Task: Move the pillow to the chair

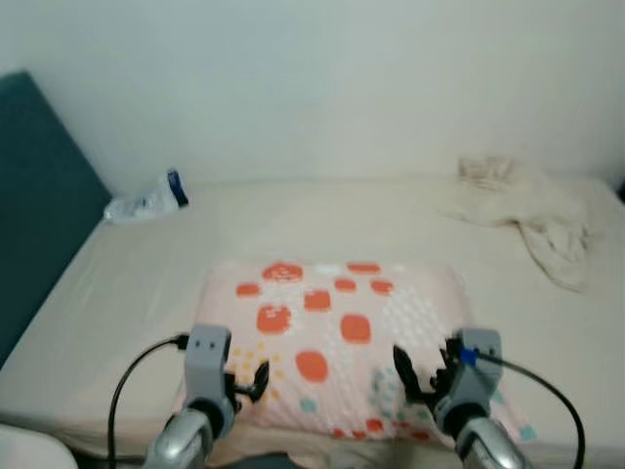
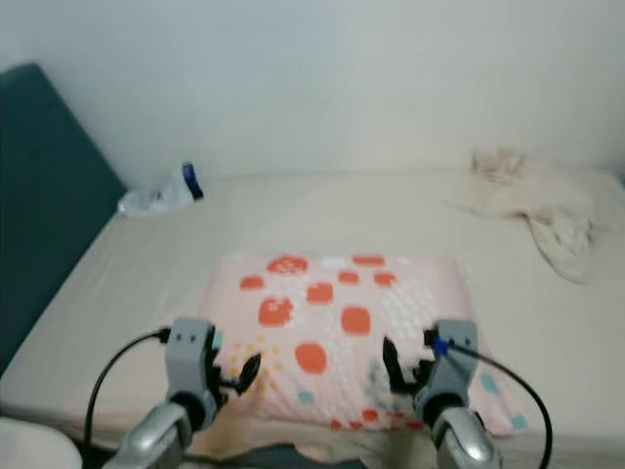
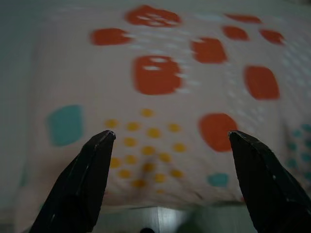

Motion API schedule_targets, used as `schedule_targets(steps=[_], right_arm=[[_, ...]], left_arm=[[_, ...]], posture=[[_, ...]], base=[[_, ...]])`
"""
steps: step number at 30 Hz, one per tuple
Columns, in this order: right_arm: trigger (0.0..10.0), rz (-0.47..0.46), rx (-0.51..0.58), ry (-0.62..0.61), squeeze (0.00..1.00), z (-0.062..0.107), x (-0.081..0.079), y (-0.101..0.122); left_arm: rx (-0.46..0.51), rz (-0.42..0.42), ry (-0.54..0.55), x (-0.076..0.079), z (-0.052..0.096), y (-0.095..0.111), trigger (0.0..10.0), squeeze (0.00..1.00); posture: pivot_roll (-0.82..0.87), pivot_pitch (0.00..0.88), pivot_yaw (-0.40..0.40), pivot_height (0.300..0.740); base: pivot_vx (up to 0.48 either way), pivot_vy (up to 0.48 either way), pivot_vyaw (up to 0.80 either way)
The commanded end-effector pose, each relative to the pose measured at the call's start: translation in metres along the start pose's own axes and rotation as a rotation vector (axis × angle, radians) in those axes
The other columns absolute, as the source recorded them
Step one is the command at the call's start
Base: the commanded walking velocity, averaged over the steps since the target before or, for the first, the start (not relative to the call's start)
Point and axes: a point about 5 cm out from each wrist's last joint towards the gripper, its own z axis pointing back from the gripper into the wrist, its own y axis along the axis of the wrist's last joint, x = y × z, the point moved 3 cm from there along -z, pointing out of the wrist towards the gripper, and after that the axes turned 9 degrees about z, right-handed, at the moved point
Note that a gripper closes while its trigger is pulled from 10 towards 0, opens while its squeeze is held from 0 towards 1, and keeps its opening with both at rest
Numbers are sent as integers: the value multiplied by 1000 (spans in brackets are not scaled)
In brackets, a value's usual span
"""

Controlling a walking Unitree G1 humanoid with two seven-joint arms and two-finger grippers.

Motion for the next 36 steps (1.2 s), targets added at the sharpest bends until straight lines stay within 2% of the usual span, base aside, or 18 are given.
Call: schedule_targets(steps=[1, 5, 8, 11, 20, 25, 29, 33, 36], right_arm=[[10000, -10, -9, 8, 0, 0, -6, -3], [10000, -25, -58, -41, 0, -2, 1, -10], [10000, -15, -77, -47, 0, -3, 2, -13], [10000, -12, -77, -48, 0, -3, 2, -13], [10000, -2, -93, -65, 0, -5, 4, -14], [10000, -3, -97, -75, 0, -5, 5, -15], [10000, -5, -92, -81, 0, -5, 6, -15], [10000, -10, -78, -94, 0, -7, 8, -12], [10000, -10, -78, -95, 0, -7, 8, -12]], left_arm=[[-36, 3, 28, -8, 5, -9, 10000, 0], [-36, -5, 18, -6, 5, -9, 10000, 0], [-43, -32, -9, -2, 4, -10, 10000, 0], [-49, -9, -7, -2, 4, -11, 10000, 0], [-52, 7, -29, 0, 3, -12, 10000, 0], [-32, 12, -41, 0, 1, -8, 10000, 0], [-4, 10, -30, -3, -3, -1, 10000, 0], [61, -9, 23, -16, -11, 17, 10000, 0], [75, -12, 40, -19, -12, 21, 10000, 0]], posture=[[-134, 65, 67, 740], [-133, 66, 66, 740], [-139, 66, 64, 740], [-140, 64, 63, 740], [-137, 58, 61, 740], [-143, 52, 61, 740], [-147, 46, 62, 740], [-152, 49, 67, 740], [-153, 49, 68, 740]], base=[[0, 0, 775], [0, 0, 0], [0, -480, 0], [0, -466, 0], [0, 0, 0], [0, 0, -781], [0, 0, -775], [0, 0, 0], [0, 0, 0]])
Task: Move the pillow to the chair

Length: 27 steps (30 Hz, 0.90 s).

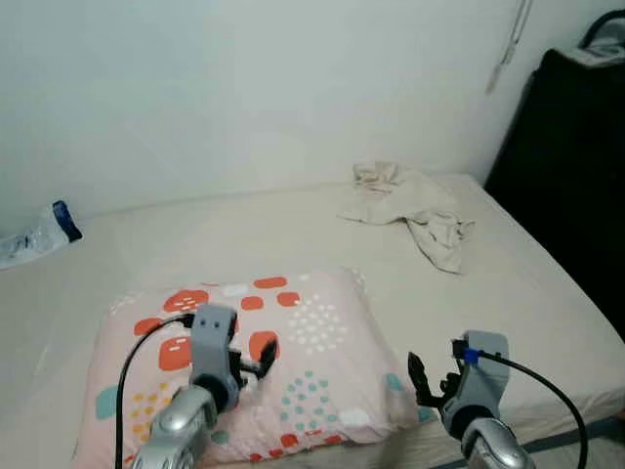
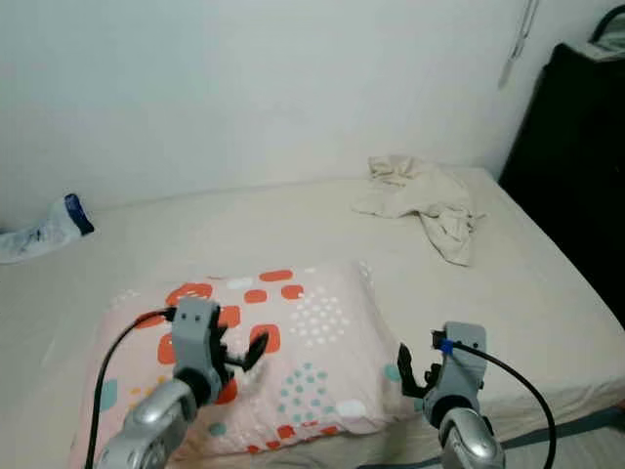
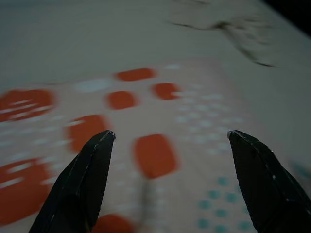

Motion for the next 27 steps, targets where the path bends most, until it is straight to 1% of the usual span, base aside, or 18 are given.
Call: schedule_targets(steps=[1, 3, 4, 6, 9, 10, 12, 16, 18, 21, 22, 23, 25, 26, 27], right_arm=[[10000, -4, -3, 15, 0, -1, -6, -1], [10000, -5, -1, 14, 0, -1, -6, -1], [10000, -6, 1, 14, 0, -1, -6, 0], [10000, -6, 2, 14, 0, -2, -6, 0], [10000, -6, 8, 15, 0, -2, -5, 1], [10000, -7, 15, 18, 0, -4, -4, 3], [10000, -7, 18, 19, 0, -6, -4, 5], [10000, 22, 58, 46, 0, -18, -5, 19], [10000, 45, 80, 74, 0, -29, -8, 31], [10000, 52, 90, 86, 0, -34, -10, 36], [10000, 61, 112, 117, 0, -43, -17, 47], [10000, 65, 118, 127, 0, -46, -18, 50], [10000, 68, 120, 132, 0, -47, -19, 52], [10000, 73, 134, 144, 0, -53, -22, 59], [10000, 73, 134, 144, 0, -53, -22, 59]], left_arm=[[-19, -3, 61, -15, 5, -7, 10000, 0], [3, -17, 103, -23, 4, -2, 10000, 0], [22, -28, 147, -32, 2, 3, 10000, 0], [25, -30, 155, -33, 2, 4, 10000, 0], [58, -45, 207, -43, -1, 12, 10000, 0], [81, -51, 235, -50, -4, 18, 10000, 0], [92, -58, 244, -53, -6, 21, 10000, 0], [114, -123, 287, -68, -10, 31, 10000, 0], [120, -156, 318, -78, -13, 35, 10000, 0], [125, -164, 326, -80, -14, 36, 10000, 0], [135, -178, 326, -82, -14, 37, 10000, 0], [140, -183, 325, -82, -14, 37, 10000, 0], [144, -185, 324, -82, -15, 37, 10000, 0], [160, -200, 306, -79, -13, 37, 10000, 0], [160, -200, 306, -79, -13, 37, 10000, 0]], posture=[[-153, 49, 68, 740], [-156, 52, 71, 740], [-156, 52, 71, 740], [-156, 52, 71, 740], [-155, 55, 71, 740], [-155, 55, 71, 740], [-155, 55, 71, 740], [-173, 50, 66, 740], [-178, 39, 50, 740], [-171, 34, 34, 740], [-155, 25, 7, 740], [-148, 20, -6, 740], [-148, 20, -6, 740], [-122, 16, -38, 740], [-122, 16, -38, 740]], base=[[0, 0, 0], [0, 0, 0], [0, 0, 0], [0, 0, 0], [0, 0, 0], [0, 0, 0], [0, 0, 0], [0, 0, 0], [0, 0, 0], [0, 0, 0], [0, 0, 0], [0, 0, 0], [0, 0, 0], [0, 0, 0], [0, 0, 0]])
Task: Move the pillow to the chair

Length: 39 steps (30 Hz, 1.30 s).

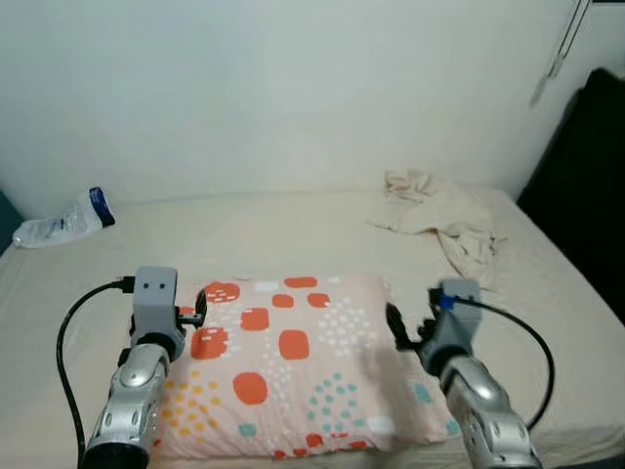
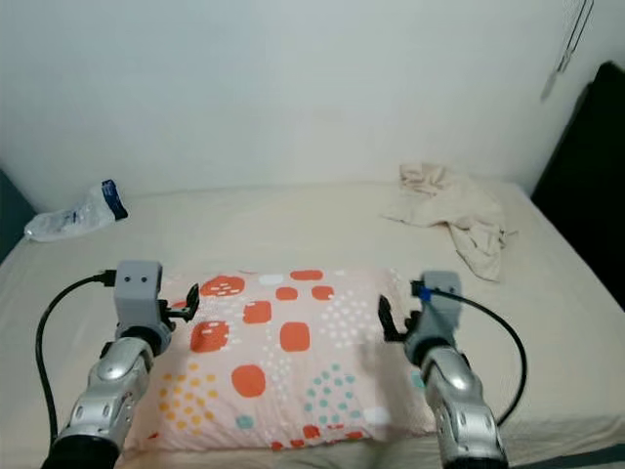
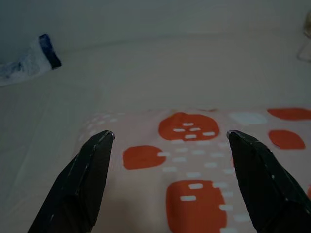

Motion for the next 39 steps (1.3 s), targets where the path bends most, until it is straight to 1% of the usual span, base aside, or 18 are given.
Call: schedule_targets(steps=[1, 5, 8, 10, 17, 19, 20, 21, 27, 31, 32, 39], right_arm=[[10000, 11, -2, 14, 0, -6, -2, 1], [10000, 16, -4, 14, 0, -11, -2, 2], [10000, 19, -8, 2, 0, -13, 1, 3], [10000, 20, -5, -14, 0, -14, 4, 3], [10000, 20, -5, -14, 0, -14, 4, 3], [10000, 18, 0, -20, 0, -13, 6, 4], [10000, 1, 23, -36, 0, -7, 14, 5], [10000, -3, 30, -40, 0, -6, 17, 6], [10000, -23, 62, -48, 0, -5, 24, 12], [10000, -26, 76, -52, 0, -5, 28, 15], [10000, -26, 76, -52, 0, -5, 28, 15], [10000, -37, 89, -45, 0, -5, 28, 18]], left_arm=[[18, -42, -31, 2, 4, -1, 10000, 0], [29, -60, -66, 7, 7, -2, 10000, 0], [35, -67, -87, 10, 7, -3, 10000, 0], [36, -69, -101, 12, 6, -2, 10000, 0], [36, -69, -101, 12, 6, -2, 10000, 0], [37, -72, -115, 14, 5, -1, 10000, 0], [52, -76, -150, 22, -2, 6, 10000, 0], [56, -77, -158, 24, -4, 9, 10000, 0], [62, -52, -150, 23, -9, 12, 10000, 0], [65, -42, -149, 22, -10, 13, 10000, 0], [65, -42, -149, 22, -10, 13, 10000, 0], [64, -28, -146, 22, -11, 12, 10000, 0]], posture=[[-114, 14, -44, 740], [-105, 16, -48, 740], [-109, 20, -32, 735], [-113, 25, -22, 725], [-113, 25, -22, 725], [-117, 27, -16, 720], [-137, 19, 7, 710], [-137, 19, 7, 705], [-144, 9, 16, 675], [-147, 9, 17, 650], [-147, 9, 17, 650], [-149, 15, 18, 610]], base=[[0, 0, 0], [0, 0, 0], [0, 0, 0], [0, 0, 0], [0, 0, 0], [0, 0, 0], [0, 0, 0], [0, 0, 0], [0, 0, 0], [0, 0, 0], [0, 0, 0], [0, 0, 0]])
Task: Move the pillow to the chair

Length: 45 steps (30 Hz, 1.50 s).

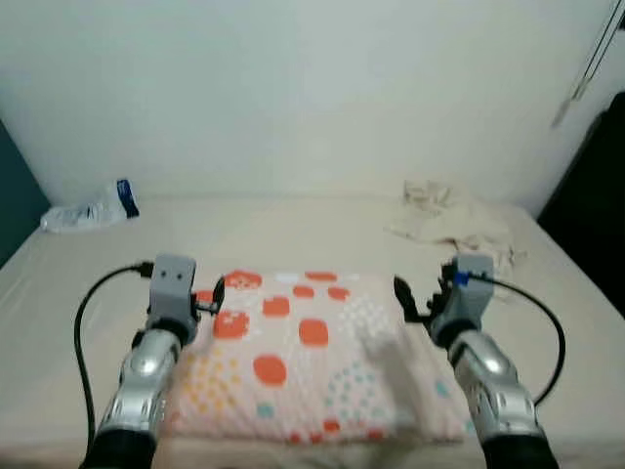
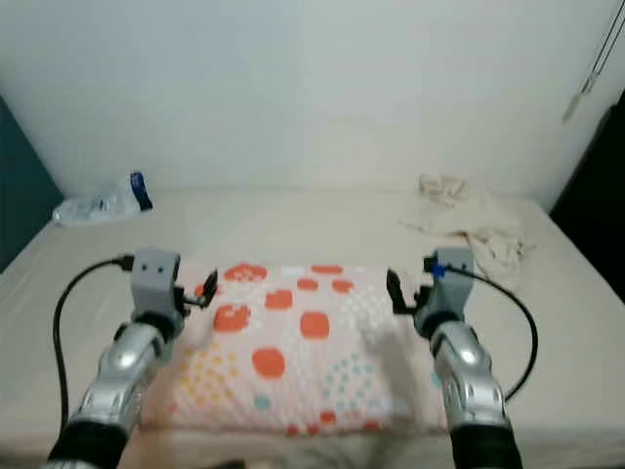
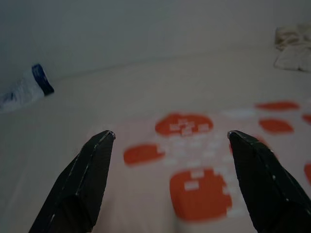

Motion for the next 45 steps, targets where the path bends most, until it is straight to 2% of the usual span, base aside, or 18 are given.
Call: schedule_targets(steps=[1, 4, 13, 21, 24, 26, 27, 28, 30, 31, 34, 40, 41, 42, 45], right_arm=[[10000, -20, 8, -5, 0, 1, 2, 0], [10000, -23, 17, -7, 0, 2, 2, 1], [10000, -62, 54, -14, 0, 5, 4, 6], [10000, -92, 78, -33, 0, 5, 12, 15], [10000, -130, 125, -55, 0, 6, 17, 22], [10000, -203, 186, -72, 0, 10, 24, 30], [10000, -275, 259, -62, 1000, 16, 28, 38], [10000, -275, 259, -62, 1000, 16, 28, 38], [10000, -287, 268, -59, 1000, 19, 31, 39], [10000, -287, 268, -59, 1000, 19, 31, 39], [10000, -326, 283, -30, 1000, 22, 31, 39], [10000, -372, 286, 7, 1000, 21, 26, 39], [10000, -401, 258, -35, 1000, 16, 29, 31], [10000, -414, 247, -54, 1000, 15, 31, 28], [10000, -417, 224, -90, 1000, 13, 36, 22]], left_arm=[[-7, 8, 4, -1, 1, -3, 10000, 0], [-8, 11, 4, -1, 1, -3, 10000, 0], [0, 64, 10, -2, -2, 0, 10000, 0], [39, 134, -6, 6, -15, 16, 10000, 0], [51, 159, -7, 8, -21, 22, 10000, 0], [60, 189, 11, 6, -27, 27, 10000, 0], [55, 196, 52, -3, -30, 28, 10000, 1000], [55, 196, 52, -3, -30, 28, 10000, 1000], [49, 199, 117, -17, -31, 28, 10000, 1000], [49, 199, 117, -17, -31, 28, 10000, 1000], [77, 197, 182, -33, -33, 39, 10000, 1000], [125, 179, 223, -45, -35, 55, 10000, 1000], [150, 159, 278, -58, -35, 64, 10000, 1000], [158, 152, 299, -63, -34, 66, 10000, 1000], [161, 145, 317, -68, -33, 68, 10000, 1000]], posture=[[-149, 15, 18, 605], [-149, 20, 19, 585], [-150, 29, 27, 585], [-151, 37, 39, 555], [-153, 39, 46, 546], [-158, 42, 53, 546], [-161, 44, 60, 546], [-161, 44, 60, 546], [-166, 52, 68, 546], [-166, 52, 68, 546], [-167, 59, 76, 546], [-167, 69, 83, 546], [-165, 83, 85, 546], [-165, 83, 85, 546], [-163, 89, 87, 546]], base=[[0, 0, 0], [0, 0, 0], [0, 0, 0], [0, 0, 0], [0, 0, 0], [0, 0, 0], [0, 0, 0], [0, 0, 0], [0, 0, 0], [0, 0, 0], [0, 0, 0], [0, 0, 0], [0, 0, 0], [0, 0, 0], [0, 0, 0]])
